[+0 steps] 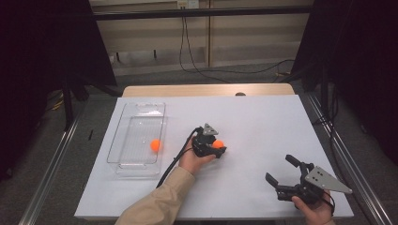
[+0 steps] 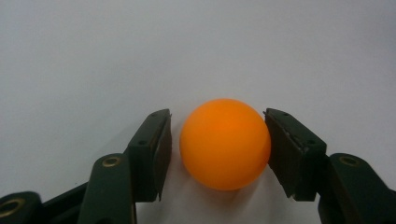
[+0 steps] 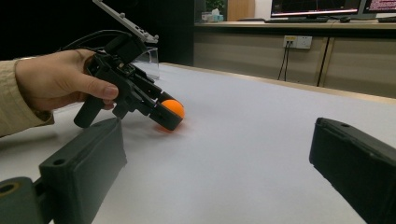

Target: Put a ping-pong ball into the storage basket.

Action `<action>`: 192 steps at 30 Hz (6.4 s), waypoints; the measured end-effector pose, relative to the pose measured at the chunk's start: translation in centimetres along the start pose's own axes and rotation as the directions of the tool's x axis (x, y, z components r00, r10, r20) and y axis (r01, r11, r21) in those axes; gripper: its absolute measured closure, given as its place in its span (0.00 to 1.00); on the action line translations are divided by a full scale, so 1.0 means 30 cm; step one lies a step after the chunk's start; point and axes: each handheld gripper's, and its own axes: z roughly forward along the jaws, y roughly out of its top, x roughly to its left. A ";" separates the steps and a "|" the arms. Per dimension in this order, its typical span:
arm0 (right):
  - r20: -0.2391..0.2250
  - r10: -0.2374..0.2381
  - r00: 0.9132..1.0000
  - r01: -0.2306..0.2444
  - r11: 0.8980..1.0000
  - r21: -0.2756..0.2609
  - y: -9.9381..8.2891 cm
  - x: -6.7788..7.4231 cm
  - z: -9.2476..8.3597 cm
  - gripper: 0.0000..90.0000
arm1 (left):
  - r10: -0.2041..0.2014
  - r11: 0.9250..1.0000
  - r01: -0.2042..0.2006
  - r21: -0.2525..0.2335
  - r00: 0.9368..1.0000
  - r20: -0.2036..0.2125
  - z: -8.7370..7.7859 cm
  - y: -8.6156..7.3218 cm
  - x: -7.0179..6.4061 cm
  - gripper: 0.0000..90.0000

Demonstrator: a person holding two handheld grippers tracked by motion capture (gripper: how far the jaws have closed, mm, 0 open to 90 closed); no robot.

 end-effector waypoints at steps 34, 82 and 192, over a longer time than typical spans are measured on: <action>0.001 -0.003 1.000 0.003 1.000 -0.002 0.001 0.000 -0.001 0.03 | -0.009 1.000 0.009 0.021 1.000 0.007 -0.006 0.000 -0.005 0.56; -0.001 -0.005 1.000 0.005 1.000 -0.003 0.002 0.004 -0.002 0.03 | -0.053 0.998 0.052 0.020 0.997 0.059 -0.098 0.023 0.006 0.57; -0.006 -0.005 1.000 0.005 1.000 -0.005 0.004 0.007 -0.001 0.03 | -0.171 0.984 0.173 -0.050 0.985 0.040 -0.306 0.046 0.109 0.57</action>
